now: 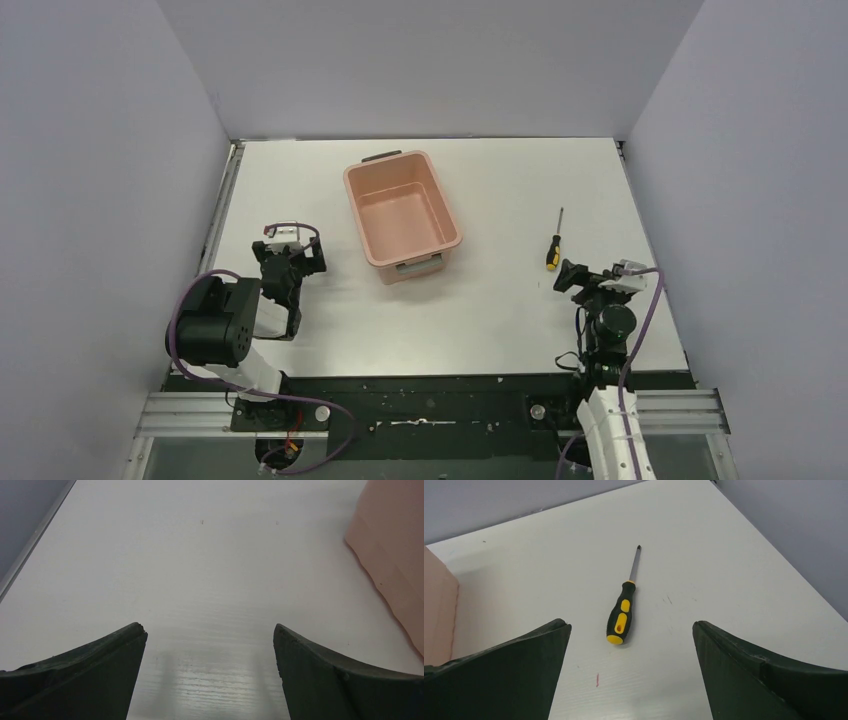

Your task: Put the screwdriver in the bin

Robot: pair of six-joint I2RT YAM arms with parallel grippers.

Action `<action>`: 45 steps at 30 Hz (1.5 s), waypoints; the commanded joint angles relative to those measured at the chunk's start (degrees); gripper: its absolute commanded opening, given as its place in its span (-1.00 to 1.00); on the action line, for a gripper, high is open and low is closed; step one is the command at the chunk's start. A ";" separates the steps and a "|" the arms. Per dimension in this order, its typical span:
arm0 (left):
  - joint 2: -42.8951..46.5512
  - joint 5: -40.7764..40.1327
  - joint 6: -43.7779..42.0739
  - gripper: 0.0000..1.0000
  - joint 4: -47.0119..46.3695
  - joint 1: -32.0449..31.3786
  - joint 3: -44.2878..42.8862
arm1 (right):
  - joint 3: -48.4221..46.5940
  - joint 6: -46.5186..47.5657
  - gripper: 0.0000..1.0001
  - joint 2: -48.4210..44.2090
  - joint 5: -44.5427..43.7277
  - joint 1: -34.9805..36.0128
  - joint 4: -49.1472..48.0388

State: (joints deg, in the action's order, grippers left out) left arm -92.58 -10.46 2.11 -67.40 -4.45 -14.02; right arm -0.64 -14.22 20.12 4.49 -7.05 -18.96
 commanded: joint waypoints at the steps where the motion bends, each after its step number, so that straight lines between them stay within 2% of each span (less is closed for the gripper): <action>1: 0.31 0.33 -0.52 0.95 -2.02 0.14 -0.48 | -6.81 -3.94 1.00 6.40 -4.27 0.02 1.97; 6: 0.31 0.38 -0.48 0.95 -1.99 0.15 -0.48 | -26.01 -3.99 1.00 25.30 -3.67 -0.07 17.52; 9: 0.31 0.35 -0.47 0.95 -1.97 0.14 -0.48 | -43.56 -1.84 1.00 40.58 -2.40 -0.07 32.33; 13: 0.34 0.38 -0.51 0.95 -2.05 0.14 -0.48 | -62.25 0.79 0.94 60.56 1.05 -0.03 50.31; 15: 0.33 0.43 -0.48 0.95 -2.00 0.19 -0.48 | -67.40 2.01 0.90 68.51 3.75 0.19 55.09; 18: 0.37 0.38 -0.50 0.95 -2.07 0.14 -0.48 | -69.66 1.85 0.82 76.25 3.85 0.44 55.89; 26: 0.37 0.35 -0.47 0.95 -2.02 0.14 -0.48 | -70.74 1.48 0.61 86.47 4.25 3.28 50.69; 28: 0.31 0.35 -0.48 0.95 -2.02 0.16 -0.48 | -71.13 1.43 0.47 88.43 2.60 4.35 50.60; 30: 0.33 0.35 -0.48 0.95 -2.04 0.14 -0.48 | -70.90 1.09 0.17 89.85 0.70 4.79 50.94; 31: 0.36 0.35 -0.49 0.95 -2.08 0.14 -0.48 | -70.72 0.98 -0.06 90.27 -0.17 4.79 51.16; 32: 0.38 0.35 -0.52 0.95 -1.98 0.14 -0.48 | -70.57 0.95 -0.31 90.38 -0.83 4.83 51.36; 33: 0.38 0.35 -0.48 0.95 -2.04 0.14 -0.48 | -70.80 1.14 -0.73 90.11 -1.29 4.86 51.81; 34: 0.38 0.35 -0.48 0.95 -2.06 0.14 -0.48 | -71.57 1.29 -1.00 89.71 -1.72 4.91 52.74; 38: 0.33 0.38 -0.47 0.95 -2.09 0.15 -0.48 | -80.89 2.78 -1.00 86.97 -3.59 5.63 61.29; 41: 0.37 0.31 -0.50 0.95 -1.99 0.14 -0.49 | -93.84 4.07 -1.00 87.24 -3.20 5.65 74.11; 45: 0.35 0.35 -0.51 0.95 -2.07 0.14 -0.48 | -112.43 4.47 -1.00 92.21 -3.03 5.03 90.75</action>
State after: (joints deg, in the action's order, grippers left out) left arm -92.58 -10.46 2.11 -67.40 -4.45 -14.02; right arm -98.06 -10.98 110.63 3.14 -1.78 55.11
